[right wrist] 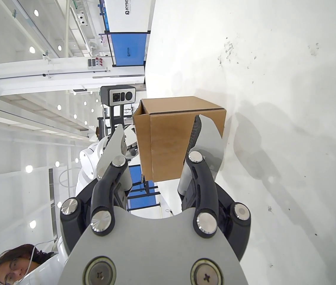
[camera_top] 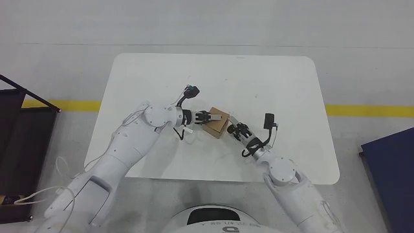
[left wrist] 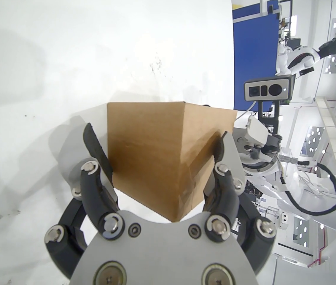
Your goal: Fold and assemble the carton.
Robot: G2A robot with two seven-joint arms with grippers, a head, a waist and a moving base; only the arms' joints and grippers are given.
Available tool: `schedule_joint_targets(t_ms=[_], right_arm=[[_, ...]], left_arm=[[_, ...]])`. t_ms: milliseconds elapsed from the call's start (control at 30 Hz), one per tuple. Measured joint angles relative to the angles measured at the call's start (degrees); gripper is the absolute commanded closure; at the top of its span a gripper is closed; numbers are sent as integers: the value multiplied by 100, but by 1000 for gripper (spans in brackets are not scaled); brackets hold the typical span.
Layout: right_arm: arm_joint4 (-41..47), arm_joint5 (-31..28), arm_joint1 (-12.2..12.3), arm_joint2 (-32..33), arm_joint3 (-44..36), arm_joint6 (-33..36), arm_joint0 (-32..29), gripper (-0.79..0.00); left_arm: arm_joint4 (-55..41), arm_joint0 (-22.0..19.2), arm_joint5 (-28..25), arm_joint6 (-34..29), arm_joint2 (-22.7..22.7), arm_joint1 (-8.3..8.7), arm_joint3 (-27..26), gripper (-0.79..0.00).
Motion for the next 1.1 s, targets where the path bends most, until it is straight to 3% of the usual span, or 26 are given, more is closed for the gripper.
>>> schedule_joint_targets(t_ms=[667,967,1100], right_arm=[[-159,346,-23,-116,111,135,127,-231],[-191,397,-30,-122,90,145,167,-206],[-178,396,-26,-80,29,152,178,-249]], left_arm=[[-12,-9,-55,-28,-16,-5,1,-646],[-10,-29,-55,-36,-4,-16,23,-653],[-25,-40,-60,-40,0,-23,29,-683]])
